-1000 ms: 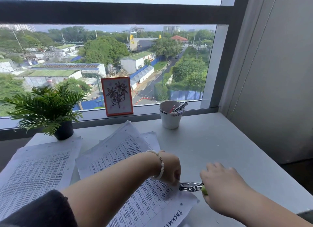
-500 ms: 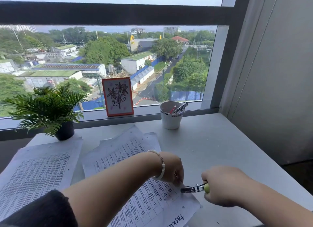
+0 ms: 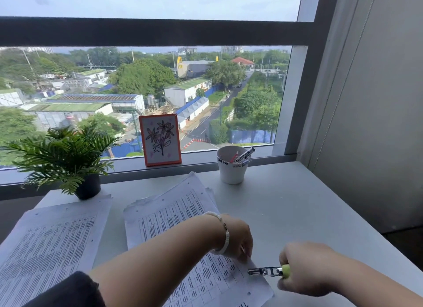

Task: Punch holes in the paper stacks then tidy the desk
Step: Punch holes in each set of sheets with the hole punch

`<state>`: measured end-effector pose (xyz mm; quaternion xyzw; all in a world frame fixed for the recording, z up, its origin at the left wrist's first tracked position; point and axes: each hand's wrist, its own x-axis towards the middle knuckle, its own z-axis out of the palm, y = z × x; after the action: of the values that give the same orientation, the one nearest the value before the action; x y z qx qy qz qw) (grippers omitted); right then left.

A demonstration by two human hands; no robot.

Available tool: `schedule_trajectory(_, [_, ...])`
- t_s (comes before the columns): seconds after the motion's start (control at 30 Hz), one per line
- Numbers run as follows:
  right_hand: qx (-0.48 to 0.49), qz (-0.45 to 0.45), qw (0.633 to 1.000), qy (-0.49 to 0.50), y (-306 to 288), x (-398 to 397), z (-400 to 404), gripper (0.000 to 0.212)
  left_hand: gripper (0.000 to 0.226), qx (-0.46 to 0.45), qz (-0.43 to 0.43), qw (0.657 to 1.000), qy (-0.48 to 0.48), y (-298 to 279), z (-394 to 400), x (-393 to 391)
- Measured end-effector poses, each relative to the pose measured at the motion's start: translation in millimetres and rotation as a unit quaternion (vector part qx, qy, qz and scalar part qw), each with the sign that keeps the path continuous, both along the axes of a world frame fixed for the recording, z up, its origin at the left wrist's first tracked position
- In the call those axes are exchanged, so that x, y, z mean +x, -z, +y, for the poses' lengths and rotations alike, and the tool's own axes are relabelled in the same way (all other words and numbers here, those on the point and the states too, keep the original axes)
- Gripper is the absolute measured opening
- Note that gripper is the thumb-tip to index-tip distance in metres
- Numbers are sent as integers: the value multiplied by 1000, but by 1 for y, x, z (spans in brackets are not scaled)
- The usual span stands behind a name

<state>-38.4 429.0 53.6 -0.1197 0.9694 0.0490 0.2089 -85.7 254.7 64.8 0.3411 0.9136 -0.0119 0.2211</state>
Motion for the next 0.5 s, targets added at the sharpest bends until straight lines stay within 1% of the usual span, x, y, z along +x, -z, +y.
schedule_trajectory(0.07, [-6,2,1000,4,2,1,1,29,24,-29,10,1000,4,-1,3,0])
schedule_trajectory(0.13, [-12,6,1000,5,5,1,1,21,27,-55,17,998,13,0,9,2])
schedule_trajectory(0.2, [-14,22,1000,2,9,2,3,18,26,-72,30,997,23,2,12,4])
schedule_trajectory(0.3, [5,36,999,8,12,1,8,22,22,-61,38,997,21,0,14,3])
schedule_trajectory(0.43, [-10,-12,999,47,0,2,9,35,24,-59,44,997,32,-2,19,6])
schedule_trajectory(0.5, [-42,-26,998,46,-1,3,12,28,24,-63,47,996,36,0,21,7])
